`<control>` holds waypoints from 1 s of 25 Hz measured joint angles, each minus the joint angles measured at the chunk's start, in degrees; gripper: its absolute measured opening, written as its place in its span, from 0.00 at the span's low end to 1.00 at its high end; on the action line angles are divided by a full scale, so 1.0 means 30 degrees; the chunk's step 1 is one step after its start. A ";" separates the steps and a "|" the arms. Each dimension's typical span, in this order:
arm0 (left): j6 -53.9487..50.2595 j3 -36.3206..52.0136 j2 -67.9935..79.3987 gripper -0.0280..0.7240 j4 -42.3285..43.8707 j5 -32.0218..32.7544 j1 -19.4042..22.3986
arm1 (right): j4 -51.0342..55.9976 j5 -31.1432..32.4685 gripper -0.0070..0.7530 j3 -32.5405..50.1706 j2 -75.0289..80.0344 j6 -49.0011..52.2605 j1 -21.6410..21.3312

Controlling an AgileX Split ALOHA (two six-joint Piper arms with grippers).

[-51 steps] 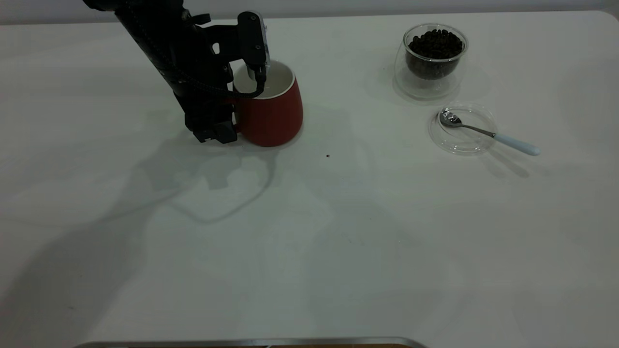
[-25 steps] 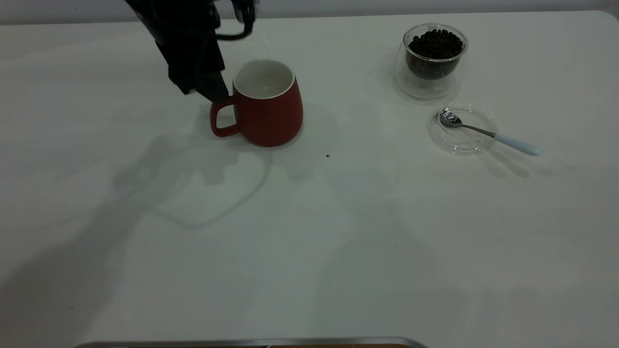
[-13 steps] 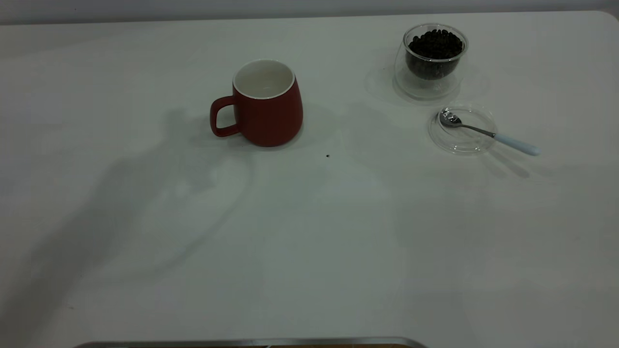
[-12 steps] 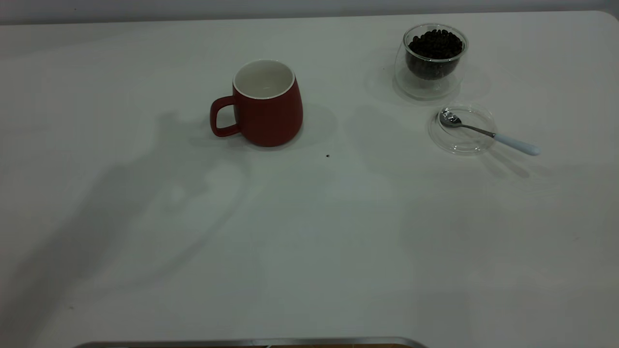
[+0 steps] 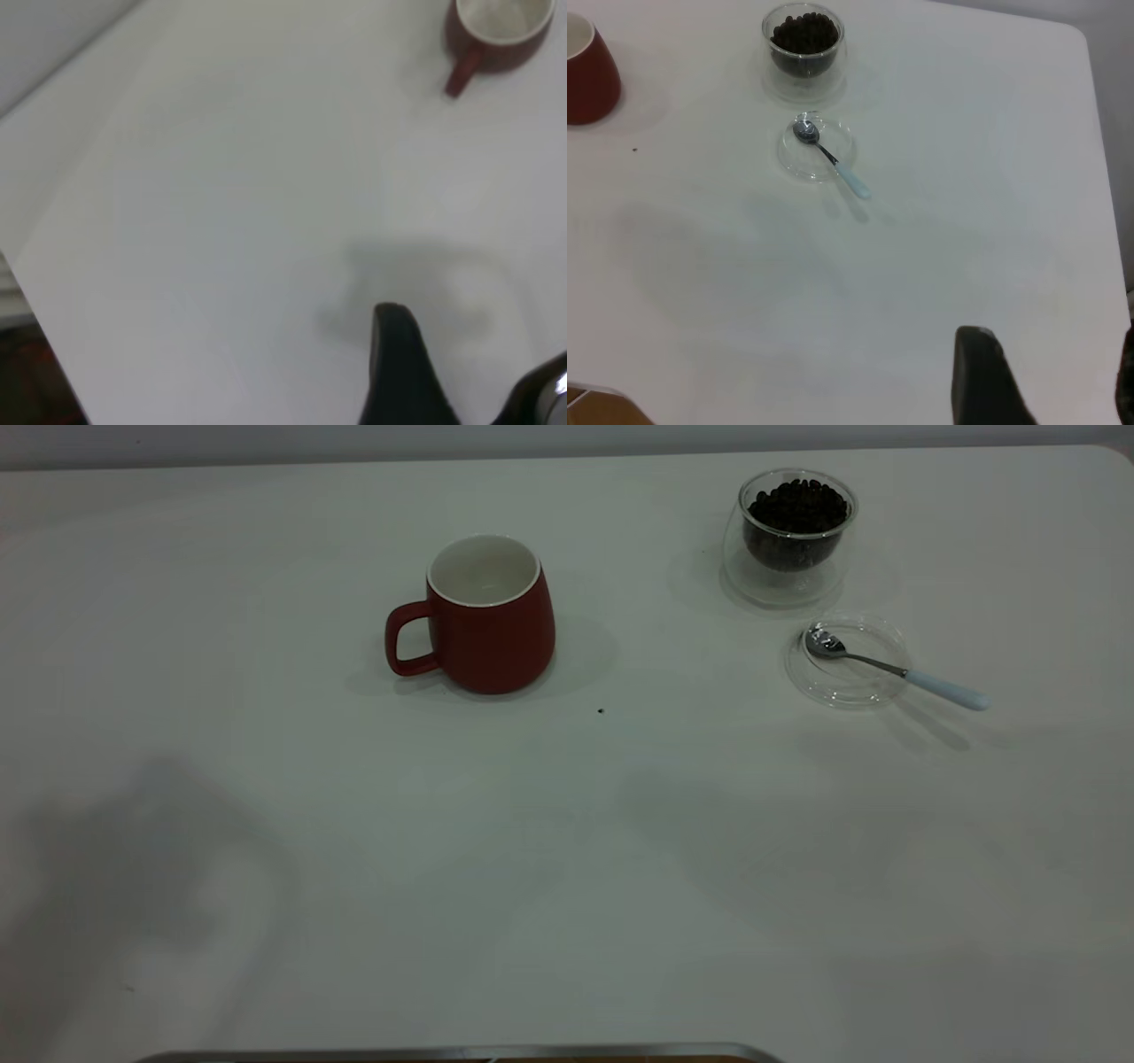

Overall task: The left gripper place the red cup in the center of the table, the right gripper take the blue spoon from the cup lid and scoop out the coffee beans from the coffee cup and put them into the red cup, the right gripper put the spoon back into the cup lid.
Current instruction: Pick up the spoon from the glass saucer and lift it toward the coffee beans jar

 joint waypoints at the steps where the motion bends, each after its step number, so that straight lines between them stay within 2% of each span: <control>1: -0.0589 0.0287 -0.0607 0.73 0.0000 0.0000 0.0000 | 0.0000 0.0000 0.53 0.0000 0.0000 0.0000 0.0000; 5: -0.2320 0.2829 -0.3273 0.73 0.0000 0.0000 0.0000 | 0.0000 0.0000 0.53 0.0000 0.0000 0.0000 0.0000; 15: -0.6129 1.3024 -1.1233 0.73 -0.0071 -0.0083 0.0000 | 0.0000 0.0000 0.53 0.0000 0.0000 0.0000 0.0000; 19: -0.6643 1.5349 -1.3832 0.73 -0.0443 -0.0099 0.0000 | 0.0000 0.0000 0.53 0.0000 0.0000 0.0000 0.0000; 25: -0.7162 1.7202 -1.7125 0.73 -0.0624 -0.0568 0.0000 | 0.0000 0.0000 0.53 0.0000 0.0000 0.0000 0.0000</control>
